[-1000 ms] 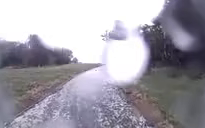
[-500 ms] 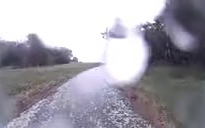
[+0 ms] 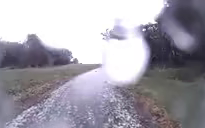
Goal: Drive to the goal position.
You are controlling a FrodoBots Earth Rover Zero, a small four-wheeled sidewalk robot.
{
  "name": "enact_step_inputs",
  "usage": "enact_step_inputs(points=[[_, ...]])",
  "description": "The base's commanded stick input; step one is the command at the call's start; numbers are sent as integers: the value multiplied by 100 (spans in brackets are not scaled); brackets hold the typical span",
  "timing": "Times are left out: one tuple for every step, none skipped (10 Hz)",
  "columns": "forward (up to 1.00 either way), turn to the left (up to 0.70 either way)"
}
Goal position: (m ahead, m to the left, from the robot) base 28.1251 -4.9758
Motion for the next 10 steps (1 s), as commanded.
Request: enact_step_inputs(points=[[70,0],[70,0],[70,0],[70,0],[70,0],[70,0],[70,0],[70,0],[70,0],[70,0]])
